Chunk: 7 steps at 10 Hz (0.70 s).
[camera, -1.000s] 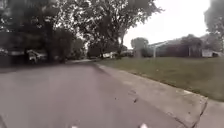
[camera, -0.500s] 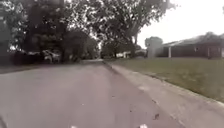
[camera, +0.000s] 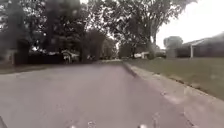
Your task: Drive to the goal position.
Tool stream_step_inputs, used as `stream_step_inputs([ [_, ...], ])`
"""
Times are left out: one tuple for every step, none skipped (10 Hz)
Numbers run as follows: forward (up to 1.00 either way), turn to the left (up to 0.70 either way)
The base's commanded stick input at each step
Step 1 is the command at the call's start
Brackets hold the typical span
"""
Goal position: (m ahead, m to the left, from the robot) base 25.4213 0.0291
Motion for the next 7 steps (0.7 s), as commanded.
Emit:
stream_step_inputs([
  [0.7,0.0],
  [0.7,0.0],
  [0.7,0.0],
  [0.7,0.0],
  [0.7,-0.17],
  [0.7,-0.35],
  [0.7,-0.31],
])
